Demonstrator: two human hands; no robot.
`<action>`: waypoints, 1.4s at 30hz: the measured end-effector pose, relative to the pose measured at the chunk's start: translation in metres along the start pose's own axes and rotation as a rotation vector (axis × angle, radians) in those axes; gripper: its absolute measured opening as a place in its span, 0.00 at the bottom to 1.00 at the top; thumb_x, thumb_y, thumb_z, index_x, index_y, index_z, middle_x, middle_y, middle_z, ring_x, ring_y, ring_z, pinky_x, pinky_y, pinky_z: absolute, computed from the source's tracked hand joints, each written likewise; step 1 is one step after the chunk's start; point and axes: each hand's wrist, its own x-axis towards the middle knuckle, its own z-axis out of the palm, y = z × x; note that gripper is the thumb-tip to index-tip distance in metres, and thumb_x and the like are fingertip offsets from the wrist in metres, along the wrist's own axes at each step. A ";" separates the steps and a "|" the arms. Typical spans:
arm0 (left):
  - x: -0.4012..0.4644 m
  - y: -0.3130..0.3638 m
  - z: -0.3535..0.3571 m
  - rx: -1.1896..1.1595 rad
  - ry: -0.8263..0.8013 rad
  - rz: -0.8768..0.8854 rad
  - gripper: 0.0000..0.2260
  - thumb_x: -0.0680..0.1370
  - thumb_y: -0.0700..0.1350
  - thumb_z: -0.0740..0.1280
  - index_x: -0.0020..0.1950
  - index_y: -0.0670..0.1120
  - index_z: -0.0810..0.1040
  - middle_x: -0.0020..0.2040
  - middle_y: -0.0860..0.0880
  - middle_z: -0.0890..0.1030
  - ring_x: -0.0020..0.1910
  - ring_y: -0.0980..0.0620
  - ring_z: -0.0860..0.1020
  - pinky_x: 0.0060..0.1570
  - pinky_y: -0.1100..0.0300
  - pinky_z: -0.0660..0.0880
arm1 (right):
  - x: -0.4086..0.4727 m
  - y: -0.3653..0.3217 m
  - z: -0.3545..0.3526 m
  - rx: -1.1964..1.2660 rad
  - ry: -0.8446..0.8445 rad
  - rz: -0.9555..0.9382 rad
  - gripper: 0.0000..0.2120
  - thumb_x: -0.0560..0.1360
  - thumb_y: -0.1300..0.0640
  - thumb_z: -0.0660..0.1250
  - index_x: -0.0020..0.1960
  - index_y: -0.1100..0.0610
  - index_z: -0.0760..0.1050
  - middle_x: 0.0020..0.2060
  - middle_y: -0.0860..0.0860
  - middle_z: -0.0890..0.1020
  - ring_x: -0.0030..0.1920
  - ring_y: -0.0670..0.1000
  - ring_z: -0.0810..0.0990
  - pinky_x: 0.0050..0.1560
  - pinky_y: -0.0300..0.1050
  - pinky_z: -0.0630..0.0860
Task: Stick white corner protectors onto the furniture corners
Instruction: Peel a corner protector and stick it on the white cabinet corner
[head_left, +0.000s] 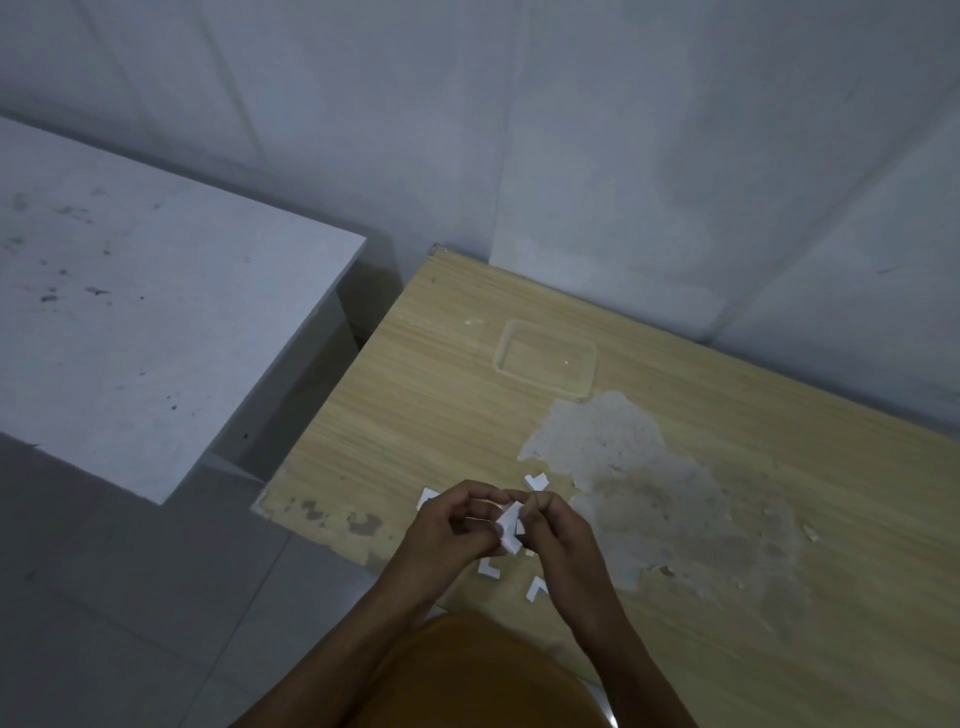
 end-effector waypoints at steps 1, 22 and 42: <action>0.001 -0.001 0.002 0.006 0.008 0.001 0.13 0.73 0.32 0.68 0.50 0.49 0.82 0.46 0.42 0.83 0.45 0.45 0.83 0.45 0.56 0.80 | 0.000 0.000 -0.001 0.016 0.004 -0.008 0.12 0.82 0.58 0.58 0.45 0.53 0.78 0.51 0.47 0.84 0.49 0.44 0.82 0.44 0.33 0.76; -0.007 -0.039 0.006 -0.064 0.182 -0.175 0.09 0.78 0.36 0.65 0.53 0.48 0.82 0.40 0.48 0.78 0.42 0.50 0.81 0.49 0.56 0.81 | 0.036 0.108 -0.020 -0.046 0.168 0.371 0.10 0.78 0.62 0.62 0.44 0.53 0.80 0.41 0.54 0.83 0.40 0.51 0.82 0.43 0.45 0.79; -0.008 -0.010 0.017 -0.108 0.112 -0.059 0.10 0.75 0.36 0.70 0.50 0.50 0.81 0.50 0.37 0.79 0.48 0.47 0.84 0.44 0.63 0.79 | -0.009 0.018 -0.024 -0.045 -0.160 -0.040 0.11 0.77 0.60 0.67 0.55 0.48 0.80 0.47 0.44 0.84 0.50 0.44 0.82 0.50 0.36 0.77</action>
